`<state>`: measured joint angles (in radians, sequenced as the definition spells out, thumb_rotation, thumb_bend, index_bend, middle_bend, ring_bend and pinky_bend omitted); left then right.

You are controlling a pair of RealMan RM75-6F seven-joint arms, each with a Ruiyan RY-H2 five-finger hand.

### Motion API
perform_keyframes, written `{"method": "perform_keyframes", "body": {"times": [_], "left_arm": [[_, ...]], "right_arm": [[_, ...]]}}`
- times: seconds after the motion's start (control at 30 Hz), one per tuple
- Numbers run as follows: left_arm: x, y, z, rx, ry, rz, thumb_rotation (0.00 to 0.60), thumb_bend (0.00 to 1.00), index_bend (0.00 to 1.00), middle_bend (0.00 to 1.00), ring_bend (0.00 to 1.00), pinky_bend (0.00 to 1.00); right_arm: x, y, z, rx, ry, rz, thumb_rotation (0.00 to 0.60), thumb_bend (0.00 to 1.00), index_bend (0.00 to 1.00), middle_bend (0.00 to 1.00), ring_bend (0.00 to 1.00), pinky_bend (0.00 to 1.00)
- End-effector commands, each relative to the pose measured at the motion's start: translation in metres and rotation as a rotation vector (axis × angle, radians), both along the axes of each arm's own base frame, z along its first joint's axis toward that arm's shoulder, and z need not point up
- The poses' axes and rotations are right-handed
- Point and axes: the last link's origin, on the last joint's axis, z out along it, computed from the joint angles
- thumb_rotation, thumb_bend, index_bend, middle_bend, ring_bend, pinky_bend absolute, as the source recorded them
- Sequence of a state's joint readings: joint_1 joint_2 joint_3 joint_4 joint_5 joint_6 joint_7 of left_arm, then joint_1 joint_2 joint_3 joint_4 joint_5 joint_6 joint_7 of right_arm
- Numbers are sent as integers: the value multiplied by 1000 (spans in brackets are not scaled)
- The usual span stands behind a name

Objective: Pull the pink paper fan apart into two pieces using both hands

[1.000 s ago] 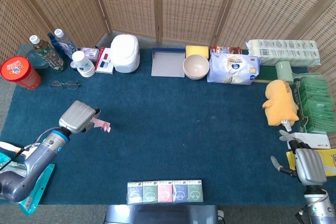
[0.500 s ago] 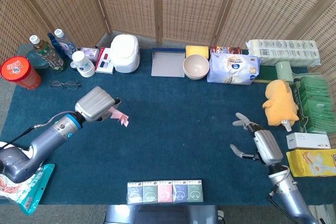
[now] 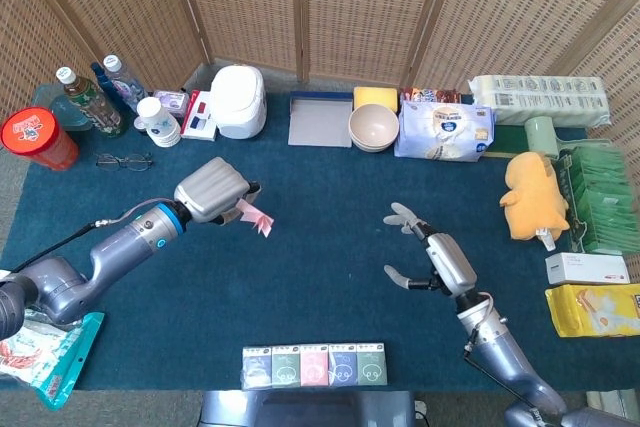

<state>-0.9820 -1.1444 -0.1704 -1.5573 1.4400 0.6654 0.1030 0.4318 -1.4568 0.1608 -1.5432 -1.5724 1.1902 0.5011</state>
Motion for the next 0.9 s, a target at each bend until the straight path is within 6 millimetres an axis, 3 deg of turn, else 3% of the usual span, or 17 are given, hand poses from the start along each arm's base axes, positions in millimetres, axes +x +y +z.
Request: {"method": "perform_keyframes", "body": {"times": [0.03, 0.2, 0.33, 0.5, 0.63, 0.8, 0.9], "left_arm": [[10, -1, -4, -19, -6, -18, 600, 406, 682, 1000, 1000, 1000], [26, -1, -12, -47, -3, -47, 600, 406, 682, 1000, 1000, 1000], [38, 0, -18, -63, -4, -65, 600, 406, 682, 1000, 1000, 1000], [50, 0, -23, -80, -14, -73, 600, 406, 683, 1000, 1000, 1000], [54, -1, -28, -92, -10, -72, 600, 406, 683, 1000, 1000, 1000], [56, -2, -31, -98, 1, -74, 600, 406, 682, 1000, 1000, 1000], [58, -1, -33, -100, -1, -73, 600, 406, 682, 1000, 1000, 1000]], "right_arm": [[4, -7, -4, 1, -24, 1, 447, 349, 4, 248, 189, 277], [8, -14, -8, 7, -52, 2, 447, 353, 0, 328, 277, 356], [10, -17, -14, 40, -72, 5, 447, 359, 0, 634, 547, 571], [10, -17, -21, 79, -100, 8, 450, 359, 14, 858, 841, 796], [16, -19, -24, 68, -120, 9, 462, 353, 55, 960, 932, 896], [23, -17, -29, 65, -136, 13, 578, 351, 97, 1000, 992, 959], [28, -16, -32, 82, -154, 11, 600, 351, 131, 1000, 1000, 964]]}}
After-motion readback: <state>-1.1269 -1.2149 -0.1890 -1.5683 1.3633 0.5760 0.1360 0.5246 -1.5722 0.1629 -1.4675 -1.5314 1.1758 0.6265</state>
